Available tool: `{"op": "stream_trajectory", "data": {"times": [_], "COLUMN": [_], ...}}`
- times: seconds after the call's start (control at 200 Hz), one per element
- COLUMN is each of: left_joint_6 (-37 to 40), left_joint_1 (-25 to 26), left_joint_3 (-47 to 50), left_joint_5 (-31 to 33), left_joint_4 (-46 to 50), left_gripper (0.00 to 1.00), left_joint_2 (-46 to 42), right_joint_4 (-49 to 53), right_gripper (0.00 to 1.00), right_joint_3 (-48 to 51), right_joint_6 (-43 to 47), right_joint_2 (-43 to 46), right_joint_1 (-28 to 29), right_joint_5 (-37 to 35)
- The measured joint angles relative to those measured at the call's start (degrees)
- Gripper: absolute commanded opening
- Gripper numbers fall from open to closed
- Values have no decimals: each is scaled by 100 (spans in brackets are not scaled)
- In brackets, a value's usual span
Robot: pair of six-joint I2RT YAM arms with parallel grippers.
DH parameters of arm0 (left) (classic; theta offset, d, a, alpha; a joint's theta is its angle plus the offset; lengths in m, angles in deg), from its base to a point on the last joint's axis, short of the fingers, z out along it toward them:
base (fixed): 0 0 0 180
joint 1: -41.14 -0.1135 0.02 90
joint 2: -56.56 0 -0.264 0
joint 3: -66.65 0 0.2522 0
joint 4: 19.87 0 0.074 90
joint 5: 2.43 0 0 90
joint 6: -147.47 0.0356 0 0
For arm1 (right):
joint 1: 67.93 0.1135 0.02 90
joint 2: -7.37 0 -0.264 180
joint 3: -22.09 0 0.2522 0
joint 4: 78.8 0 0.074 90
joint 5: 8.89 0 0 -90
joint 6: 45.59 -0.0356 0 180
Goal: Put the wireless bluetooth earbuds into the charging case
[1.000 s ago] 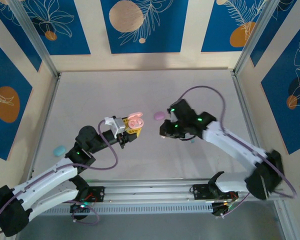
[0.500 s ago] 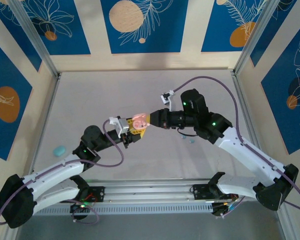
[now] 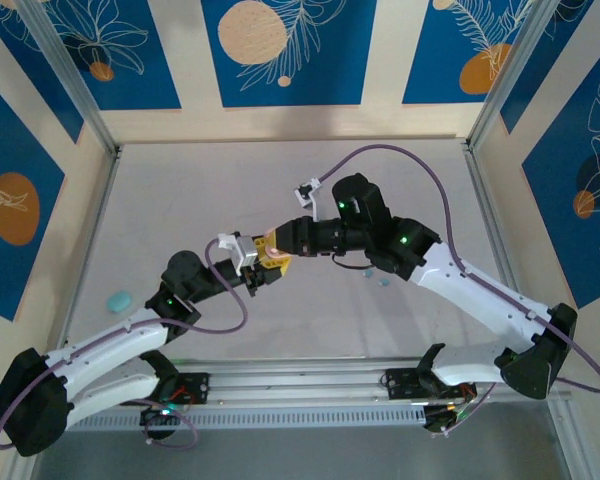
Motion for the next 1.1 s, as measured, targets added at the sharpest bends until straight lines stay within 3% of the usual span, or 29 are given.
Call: {"op": "stream_trajectory", "data": {"times": [0.36, 1.1], "left_joint_6": [-68, -107], "left_joint_1": [0, 0], "left_joint_3": [0, 0], "left_joint_5": [37, 129], "left_joint_4": [39, 133], "left_gripper": [31, 31], "left_joint_2": [-7, -11], "right_joint_4": [592, 946], "right_gripper": [19, 26], "right_joint_3": [-391, -643], "right_joint_6": [271, 450], "right_joint_2": [-201, -337], "right_joint_1": [264, 422], "right_joint_5": [-743, -1281]}}
